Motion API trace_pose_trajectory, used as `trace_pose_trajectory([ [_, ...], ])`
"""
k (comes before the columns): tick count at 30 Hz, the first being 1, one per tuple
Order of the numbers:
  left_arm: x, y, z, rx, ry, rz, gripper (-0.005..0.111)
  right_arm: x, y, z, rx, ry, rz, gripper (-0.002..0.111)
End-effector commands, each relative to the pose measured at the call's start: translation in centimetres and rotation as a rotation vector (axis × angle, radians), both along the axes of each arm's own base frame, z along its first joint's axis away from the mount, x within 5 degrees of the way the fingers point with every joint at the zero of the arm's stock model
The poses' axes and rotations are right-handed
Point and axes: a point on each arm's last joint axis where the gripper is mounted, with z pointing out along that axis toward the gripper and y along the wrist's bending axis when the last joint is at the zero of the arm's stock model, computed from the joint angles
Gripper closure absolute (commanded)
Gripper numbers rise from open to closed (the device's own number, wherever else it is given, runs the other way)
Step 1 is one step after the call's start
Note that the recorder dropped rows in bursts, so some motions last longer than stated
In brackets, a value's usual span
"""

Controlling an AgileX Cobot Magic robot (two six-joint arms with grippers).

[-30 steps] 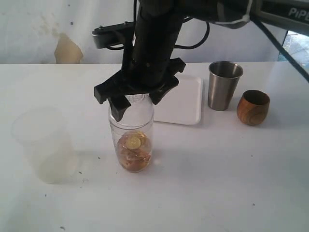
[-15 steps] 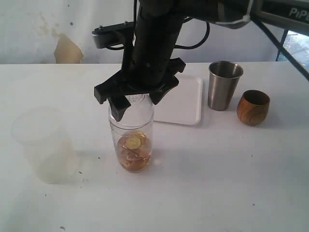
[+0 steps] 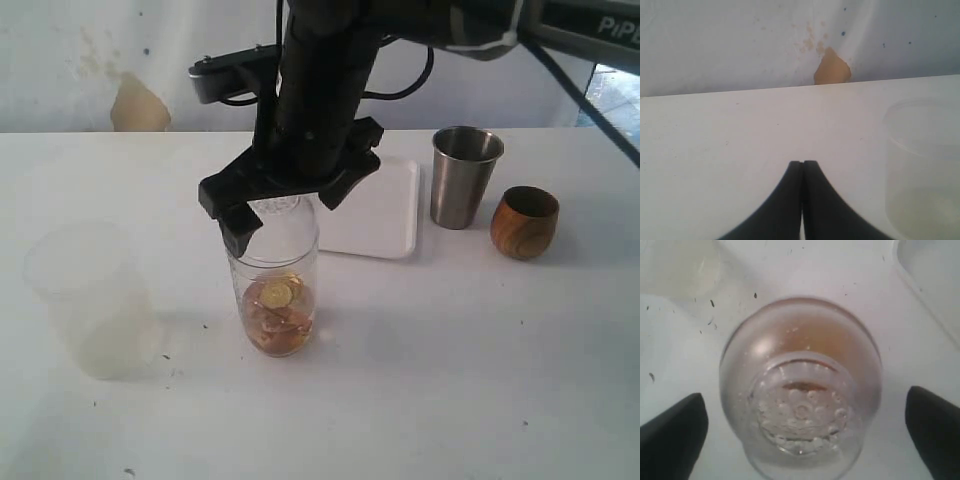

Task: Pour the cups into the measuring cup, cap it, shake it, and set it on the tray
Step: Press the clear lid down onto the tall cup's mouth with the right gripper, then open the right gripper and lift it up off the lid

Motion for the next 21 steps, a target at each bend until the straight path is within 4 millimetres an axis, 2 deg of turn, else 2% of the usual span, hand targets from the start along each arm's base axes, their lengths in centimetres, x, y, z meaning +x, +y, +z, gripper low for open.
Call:
trace_pose_trajectory([
  [1, 0.0, 0.0, 0.0, -0.011, -0.002, -0.001, 0.107, 0.0, 0.0, 0.4, 0.003, -0.024, 0.017, 0.008],
  [8, 0.0, 0.0, 0.0, -0.011, -0.002, -0.001, 0.107, -0.2, -0.1, 2.7, 0.049, -0.062, 0.017, 0.008],
  [18, 0.0, 0.0, 0.0, -0.011, -0.002, -0.001, 0.107, -0.3, -0.4, 3.7, 0.054, -0.091, 0.026, 0.008],
  [21, 0.0, 0.0, 0.0, -0.011, -0.002, -0.001, 0.107, -0.7, -0.7, 4.6, 0.073, -0.108, 0.017, 0.008],
])
